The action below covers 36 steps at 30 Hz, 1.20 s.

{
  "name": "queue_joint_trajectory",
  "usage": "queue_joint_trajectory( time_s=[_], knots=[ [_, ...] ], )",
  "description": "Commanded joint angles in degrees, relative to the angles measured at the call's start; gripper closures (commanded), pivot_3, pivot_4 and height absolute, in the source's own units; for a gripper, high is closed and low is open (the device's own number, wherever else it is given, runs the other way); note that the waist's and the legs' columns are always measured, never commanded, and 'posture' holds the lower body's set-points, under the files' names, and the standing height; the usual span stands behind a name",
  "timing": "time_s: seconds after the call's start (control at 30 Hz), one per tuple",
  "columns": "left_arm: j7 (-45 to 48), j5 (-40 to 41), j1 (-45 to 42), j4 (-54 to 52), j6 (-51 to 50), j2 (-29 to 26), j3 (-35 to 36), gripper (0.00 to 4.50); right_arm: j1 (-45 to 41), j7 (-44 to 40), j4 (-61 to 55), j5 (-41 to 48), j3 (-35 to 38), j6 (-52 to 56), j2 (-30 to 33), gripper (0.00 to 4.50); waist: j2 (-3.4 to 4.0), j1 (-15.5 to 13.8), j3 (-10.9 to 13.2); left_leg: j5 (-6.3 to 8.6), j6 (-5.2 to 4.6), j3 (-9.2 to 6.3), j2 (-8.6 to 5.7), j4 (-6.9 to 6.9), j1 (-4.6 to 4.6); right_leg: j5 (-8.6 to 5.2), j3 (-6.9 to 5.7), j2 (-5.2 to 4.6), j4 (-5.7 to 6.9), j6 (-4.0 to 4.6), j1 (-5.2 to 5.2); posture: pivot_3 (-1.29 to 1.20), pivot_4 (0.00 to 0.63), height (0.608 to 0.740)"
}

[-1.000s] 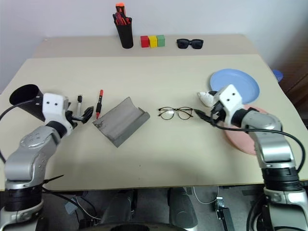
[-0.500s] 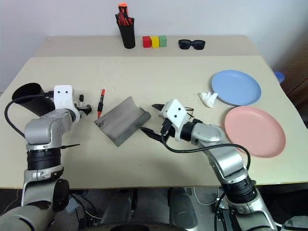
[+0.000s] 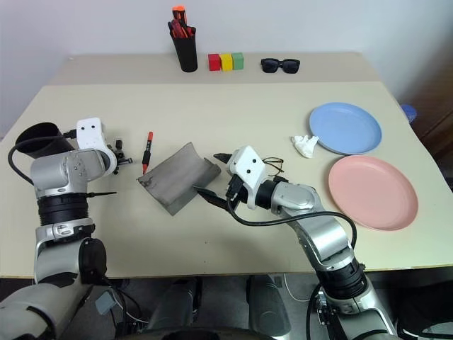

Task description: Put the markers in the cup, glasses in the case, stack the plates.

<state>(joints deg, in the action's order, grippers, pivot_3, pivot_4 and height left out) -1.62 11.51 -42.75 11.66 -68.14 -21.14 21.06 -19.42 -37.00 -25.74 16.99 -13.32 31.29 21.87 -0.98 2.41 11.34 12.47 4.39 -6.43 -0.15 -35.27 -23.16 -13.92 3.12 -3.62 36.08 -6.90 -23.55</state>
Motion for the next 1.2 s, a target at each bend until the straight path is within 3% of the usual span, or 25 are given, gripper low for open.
queue_joint_trajectory(
  time_s=[0.03,0.27,0.33,0.37,0.47,0.63,1.0,1.1,1.2],
  knots=[
    [6.1,0.9,3.0,-8.8,8.5,-1.7,-4.1,4.38,-1.4,0.0,-0.9,-0.1,-0.2,-1.8,-0.7,0.0,0.0,0.0,0.0,0.0,0.01,0.0,0.0,0.01,-0.02,0.0,0.0,0.0,0.0,0.0,-0.01,0.0,0.15,0.74],
    [16.0,2.4,11.7,-24.8,28.9,-4.0,-5.1,4.38,-2.8,-0.3,1.2,-0.3,-0.3,-3.5,-1.2,0.0,0.0,0.0,0.0,-0.06,0.11,0.02,0.01,0.1,-0.04,0.01,0.02,-0.03,-0.01,0.04,-0.08,0.0,0.15,0.74],
    [16.1,4.0,12.5,-27.1,32.5,-3.5,-2.0,4.38,-3.6,-0.1,2.1,-0.2,0.1,-3.9,-1.8,0.0,0.0,-0.1,0.0,-0.06,0.11,0.01,0.01,0.09,-0.03,0.0,0.02,-0.01,0.0,0.04,-0.07,0.0,0.15,0.74],
    [11.3,-0.4,13.8,-27.0,37.7,-5.4,1.5,4.38,-5.8,1.0,3.4,1.3,1.3,-3.6,-4.1,0.0,0.0,0.2,0.0,-0.06,0.11,0.01,0.01,0.06,-0.04,0.0,0.02,-0.02,-0.01,0.04,-0.06,0.0,0.15,0.74],
    [2.4,-7.6,16.5,-23.7,48.2,-8.1,7.5,4.38,-10.6,3.5,6.4,3.2,3.2,-3.4,-9.4,0.0,-0.02,1.2,0.0,-0.07,0.09,0.09,0.06,0.07,-0.01,0.05,0.09,0.03,0.02,0.09,-0.16,0.0,0.15,0.74],
    [-1.0,-8.8,17.4,-15.9,52.6,-8.8,9.3,4.38,-13.9,4.4,9.5,2.2,1.8,-4.9,-13.6,0.0,-0.08,-0.1,-0.1,-0.08,0.09,0.0,0.05,0.1,0.04,0.06,0.02,0.05,0.03,0.12,-0.05,0.0,0.15,0.74],
    [-2.5,-7.2,17.4,-6.3,57.3,-5.9,8.2,4.38,-12.0,3.8,8.3,2.1,0.1,-6.1,-14.1,0.0,-0.2,-0.1,-0.1,-0.08,0.09,-0.06,0.0,0.09,-0.03,0.06,-0.05,0.0,0.04,0.1,-0.09,0.0,0.15,0.74],
    [-2.8,-6.9,17.3,-6.1,57.6,-5.5,8.1,3.37,-11.9,3.8,8.3,2.0,0.1,-6.1,-14.1,0.0,-0.2,0.1,-0.1,-0.08,0.09,-0.06,0.0,0.08,0.0,0.06,-0.04,0.0,0.06,0.11,-0.08,0.0,0.15,0.74],
    [-3.2,-6.2,17.1,-6.3,58.1,-5.2,8.2,1.78,-11.9,3.6,8.4,2.0,-0.1,-6.2,-14.1,0.0,-0.19,0.1,-0.1,-0.08,0.09,-0.06,0.0,0.08,0.02,0.06,-0.04,0.01,0.07,0.11,-0.08,0.0,0.15,0.74]
  ],
)
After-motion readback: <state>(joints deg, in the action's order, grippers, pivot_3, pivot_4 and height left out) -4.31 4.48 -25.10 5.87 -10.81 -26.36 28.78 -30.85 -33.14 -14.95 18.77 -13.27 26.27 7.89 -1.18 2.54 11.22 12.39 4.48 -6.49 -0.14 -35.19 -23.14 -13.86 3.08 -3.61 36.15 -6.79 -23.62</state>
